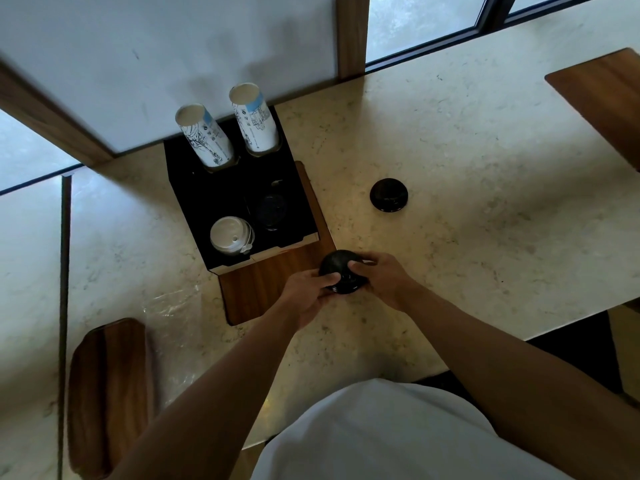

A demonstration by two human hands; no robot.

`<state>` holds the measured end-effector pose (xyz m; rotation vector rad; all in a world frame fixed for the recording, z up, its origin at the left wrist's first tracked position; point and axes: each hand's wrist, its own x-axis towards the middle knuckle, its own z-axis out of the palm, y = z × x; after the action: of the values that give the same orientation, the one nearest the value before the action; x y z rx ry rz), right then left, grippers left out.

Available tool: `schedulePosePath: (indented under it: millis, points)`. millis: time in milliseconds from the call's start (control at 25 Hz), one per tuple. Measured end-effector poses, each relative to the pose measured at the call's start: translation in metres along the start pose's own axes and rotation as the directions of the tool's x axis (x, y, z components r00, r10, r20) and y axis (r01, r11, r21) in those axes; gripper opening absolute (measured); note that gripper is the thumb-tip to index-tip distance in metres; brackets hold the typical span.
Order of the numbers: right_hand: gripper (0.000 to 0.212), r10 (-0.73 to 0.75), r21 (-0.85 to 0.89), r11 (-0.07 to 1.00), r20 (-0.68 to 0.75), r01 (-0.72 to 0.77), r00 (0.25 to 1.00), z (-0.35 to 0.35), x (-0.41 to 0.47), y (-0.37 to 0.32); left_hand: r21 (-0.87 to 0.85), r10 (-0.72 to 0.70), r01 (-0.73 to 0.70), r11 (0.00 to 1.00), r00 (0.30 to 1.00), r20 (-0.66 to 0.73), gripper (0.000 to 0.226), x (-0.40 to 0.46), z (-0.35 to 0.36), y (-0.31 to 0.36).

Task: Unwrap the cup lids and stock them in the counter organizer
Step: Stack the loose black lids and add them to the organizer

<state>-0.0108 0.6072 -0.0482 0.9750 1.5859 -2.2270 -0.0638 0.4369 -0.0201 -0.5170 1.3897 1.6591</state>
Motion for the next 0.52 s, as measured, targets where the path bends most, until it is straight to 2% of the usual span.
schedulePosePath:
  millis: [160, 200, 280, 400, 520]
  points:
    - [0.042, -0.013, -0.019, 1.000, 0.020, 0.013, 1.000, -0.008, 0.016, -0.003, 0.018, 0.001, -0.001, 1.000, 0.999, -0.035, 0.042, 0.013, 0.004, 0.009]
    - [0.037, -0.024, -0.059, 0.998, -0.001, 0.023, 1.000, -0.009, 0.021, -0.006, 0.006, -0.003, 0.003, 1.000, 0.999, -0.045, 0.041, 0.016, 0.008, 0.012]
    - [0.025, -0.108, -0.255, 0.964, -0.143, 0.069, 0.984, -0.013, 0.036, -0.016, -0.028, -0.020, 0.019, 0.999, 0.998, -0.059, 0.038, 0.024, 0.014, 0.016]
    - [0.020, -0.345, -0.585, 0.807, -0.350, 0.085, 0.871, -0.025, 0.060, -0.033, -0.040, -0.050, 0.048, 0.998, 0.998, -0.036, 0.037, 0.032, 0.020, 0.017]
    - [0.018, -0.491, -0.721, 0.687, -0.370, 0.089, 0.789, -0.043, 0.085, -0.049, -0.073, -0.078, 0.075, 0.994, 0.996, -0.034, 0.036, 0.043, 0.023, 0.017]
